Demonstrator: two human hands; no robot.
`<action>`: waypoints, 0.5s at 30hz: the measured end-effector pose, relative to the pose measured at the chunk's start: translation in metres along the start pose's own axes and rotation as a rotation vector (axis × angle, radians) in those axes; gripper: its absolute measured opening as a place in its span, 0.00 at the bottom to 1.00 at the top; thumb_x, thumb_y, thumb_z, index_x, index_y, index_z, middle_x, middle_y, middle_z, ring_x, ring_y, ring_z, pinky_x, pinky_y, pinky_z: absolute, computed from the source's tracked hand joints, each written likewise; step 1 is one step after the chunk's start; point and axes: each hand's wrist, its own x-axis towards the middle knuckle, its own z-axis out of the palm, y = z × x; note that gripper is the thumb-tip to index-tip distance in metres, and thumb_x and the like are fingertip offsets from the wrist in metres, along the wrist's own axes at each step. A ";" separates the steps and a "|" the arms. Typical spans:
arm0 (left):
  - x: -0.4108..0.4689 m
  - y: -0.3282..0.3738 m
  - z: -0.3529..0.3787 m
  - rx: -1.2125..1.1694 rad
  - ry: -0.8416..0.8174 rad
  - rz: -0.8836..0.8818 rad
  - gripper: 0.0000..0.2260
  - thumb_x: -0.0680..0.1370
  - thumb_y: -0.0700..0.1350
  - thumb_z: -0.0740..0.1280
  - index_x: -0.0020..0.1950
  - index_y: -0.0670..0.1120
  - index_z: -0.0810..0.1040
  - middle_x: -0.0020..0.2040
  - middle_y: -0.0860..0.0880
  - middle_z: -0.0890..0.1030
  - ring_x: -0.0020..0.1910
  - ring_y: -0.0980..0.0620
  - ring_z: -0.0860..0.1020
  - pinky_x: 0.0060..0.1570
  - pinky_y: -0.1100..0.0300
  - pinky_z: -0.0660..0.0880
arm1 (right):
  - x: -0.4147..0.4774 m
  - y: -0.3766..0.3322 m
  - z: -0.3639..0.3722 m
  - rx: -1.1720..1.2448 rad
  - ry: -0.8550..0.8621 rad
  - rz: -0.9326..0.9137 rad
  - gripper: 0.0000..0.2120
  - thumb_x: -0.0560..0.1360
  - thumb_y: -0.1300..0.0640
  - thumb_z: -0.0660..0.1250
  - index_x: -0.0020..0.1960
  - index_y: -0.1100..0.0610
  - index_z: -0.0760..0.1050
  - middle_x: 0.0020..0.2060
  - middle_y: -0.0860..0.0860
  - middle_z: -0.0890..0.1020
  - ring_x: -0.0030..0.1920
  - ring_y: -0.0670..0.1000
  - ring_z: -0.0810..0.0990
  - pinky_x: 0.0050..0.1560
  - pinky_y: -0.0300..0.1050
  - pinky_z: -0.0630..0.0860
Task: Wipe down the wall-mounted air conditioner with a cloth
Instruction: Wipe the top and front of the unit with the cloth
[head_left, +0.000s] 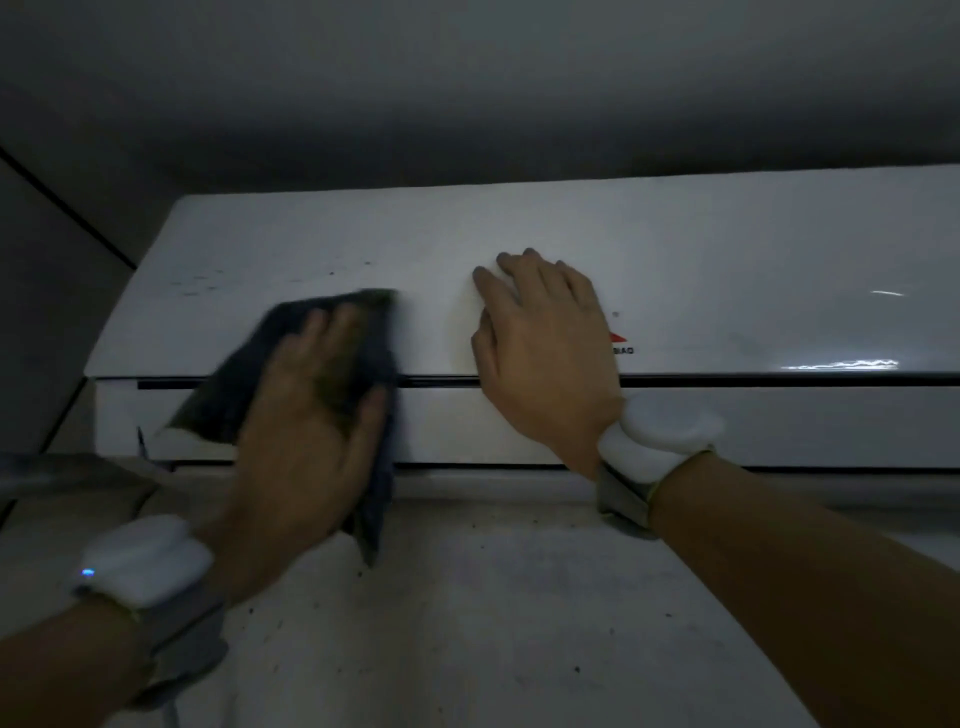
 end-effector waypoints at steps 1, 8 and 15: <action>0.001 0.024 0.001 -0.044 -0.031 0.132 0.25 0.82 0.53 0.55 0.78 0.44 0.59 0.75 0.41 0.67 0.75 0.42 0.64 0.76 0.45 0.57 | 0.000 0.003 -0.001 -0.008 -0.017 -0.022 0.20 0.74 0.52 0.62 0.60 0.62 0.77 0.58 0.60 0.80 0.60 0.62 0.76 0.64 0.56 0.68; 0.044 0.083 0.022 -0.080 -0.132 0.293 0.24 0.83 0.52 0.52 0.76 0.47 0.48 0.78 0.42 0.63 0.78 0.42 0.60 0.77 0.51 0.51 | 0.002 0.043 -0.018 -0.002 0.017 -0.019 0.14 0.72 0.55 0.60 0.51 0.61 0.78 0.49 0.58 0.80 0.47 0.60 0.78 0.48 0.52 0.70; 0.114 0.084 0.035 0.030 -0.265 0.120 0.32 0.78 0.58 0.42 0.80 0.46 0.53 0.82 0.46 0.52 0.80 0.48 0.50 0.79 0.53 0.42 | 0.006 0.041 -0.009 -0.020 0.019 0.030 0.20 0.73 0.55 0.53 0.57 0.61 0.77 0.52 0.58 0.79 0.49 0.59 0.76 0.51 0.52 0.68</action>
